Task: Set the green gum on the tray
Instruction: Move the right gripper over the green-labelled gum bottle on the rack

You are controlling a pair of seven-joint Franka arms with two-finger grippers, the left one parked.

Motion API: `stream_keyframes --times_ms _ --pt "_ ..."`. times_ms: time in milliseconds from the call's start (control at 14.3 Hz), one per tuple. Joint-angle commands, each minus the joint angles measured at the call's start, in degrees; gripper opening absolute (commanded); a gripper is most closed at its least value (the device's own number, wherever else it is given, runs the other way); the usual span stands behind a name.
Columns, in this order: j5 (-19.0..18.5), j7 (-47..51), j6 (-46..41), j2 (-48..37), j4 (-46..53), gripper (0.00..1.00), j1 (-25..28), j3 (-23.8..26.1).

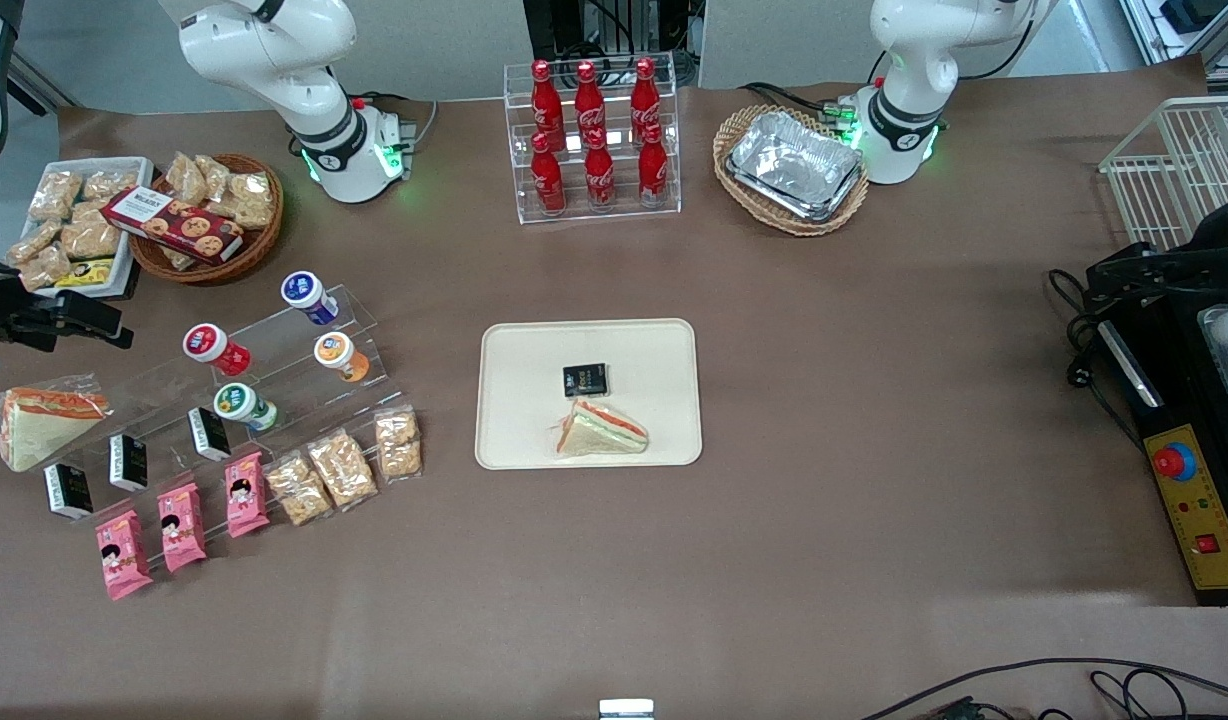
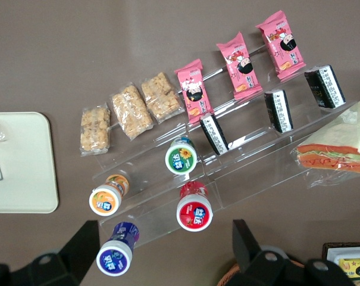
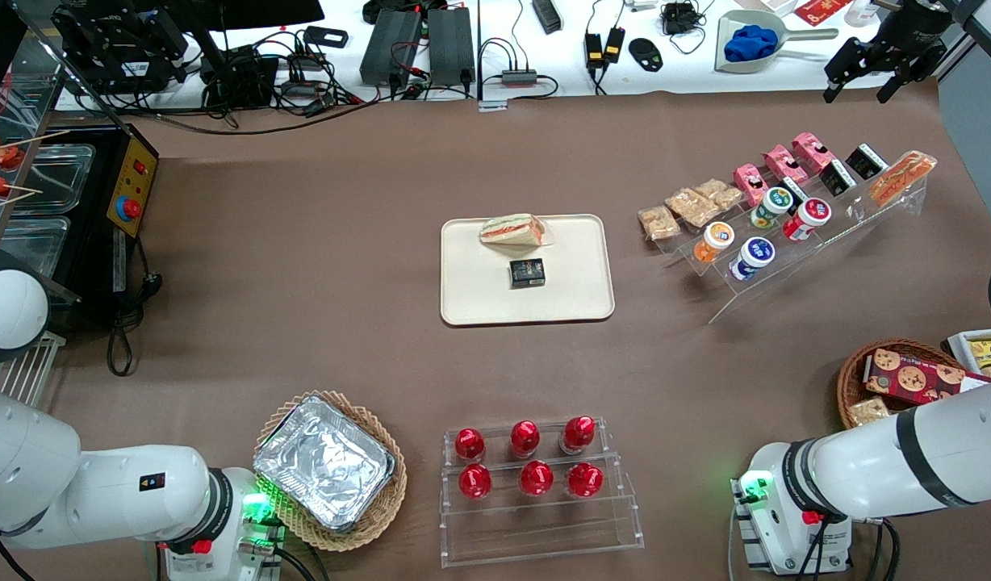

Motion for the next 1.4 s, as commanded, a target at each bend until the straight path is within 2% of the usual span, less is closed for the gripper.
stream_keyframes --times_ms 0,419,698,837,977,1326 --pt "0.2 -0.4 -1.0 0.9 1.7 1.0 -0.1 -0.1" --pt "0.3 -0.1 -1.7 -0.6 0.8 1.0 -0.4 -0.2" --pt "0.0 0.3 -1.0 -4.4 -6.3 1.0 -0.2 -0.1" --pt "-0.4 0.3 3.2 -7.3 -12.1 1.0 -0.1 -0.1" --pt "-0.5 -0.3 11.3 -10.7 -20.6 1.0 -0.1 0.1" --pt "-0.6 -2.3 23.8 -10.4 -31.5 1.0 0.0 0.1"
